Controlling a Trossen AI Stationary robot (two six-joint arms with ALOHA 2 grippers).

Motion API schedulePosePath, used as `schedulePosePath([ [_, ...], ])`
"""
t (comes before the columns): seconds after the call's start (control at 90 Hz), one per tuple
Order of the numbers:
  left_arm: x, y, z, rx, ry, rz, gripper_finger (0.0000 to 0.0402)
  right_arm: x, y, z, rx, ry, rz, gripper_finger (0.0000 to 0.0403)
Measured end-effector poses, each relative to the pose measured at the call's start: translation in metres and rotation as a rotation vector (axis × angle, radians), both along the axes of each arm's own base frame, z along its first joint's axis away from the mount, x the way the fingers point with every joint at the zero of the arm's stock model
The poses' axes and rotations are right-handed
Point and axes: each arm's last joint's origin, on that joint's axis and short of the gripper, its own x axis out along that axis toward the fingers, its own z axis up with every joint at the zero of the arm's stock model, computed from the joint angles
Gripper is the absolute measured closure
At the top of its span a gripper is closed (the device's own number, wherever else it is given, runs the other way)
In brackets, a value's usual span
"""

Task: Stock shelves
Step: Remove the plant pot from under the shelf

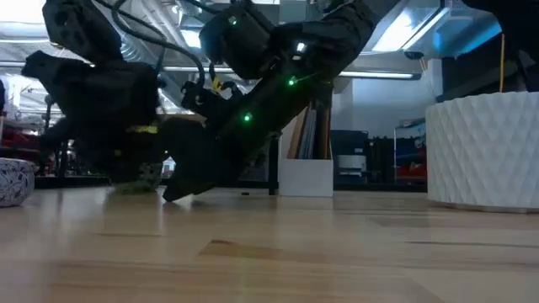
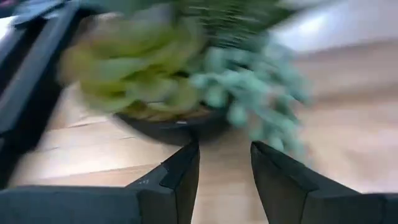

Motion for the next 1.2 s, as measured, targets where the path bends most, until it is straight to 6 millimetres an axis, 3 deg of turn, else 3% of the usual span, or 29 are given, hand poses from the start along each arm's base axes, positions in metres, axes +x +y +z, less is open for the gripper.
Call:
schedulePosePath([
  [0.133,0.014,-0.015,0.007,-0.03,0.063,-0.174,0.0274,-0.005,0.014,-0.001,-0.032,0.03,0.006,0.0139],
  [0.256,0.018,-0.028,0.019,-0.038,0.058,-0.234,0.0274,-0.008,0.023,-0.001,-0.072,0.037,-0.005,0.0139],
  [0.544,-0.027,-0.02,0.036,-0.201,0.214,0.149,0.0274,-0.009,0.024,-0.003,-0.078,0.043,0.001,0.0139],
  [0.878,-0.029,0.011,0.014,-0.159,0.31,0.313,0.0292,-0.009,0.023,-0.003,-0.078,0.041,0.001,0.0139],
  [1.2,-0.042,0.031,-0.011,-0.084,0.383,0.335,0.0326,-0.009,0.023,-0.003,-0.078,0.04,0.001,0.0139],
])
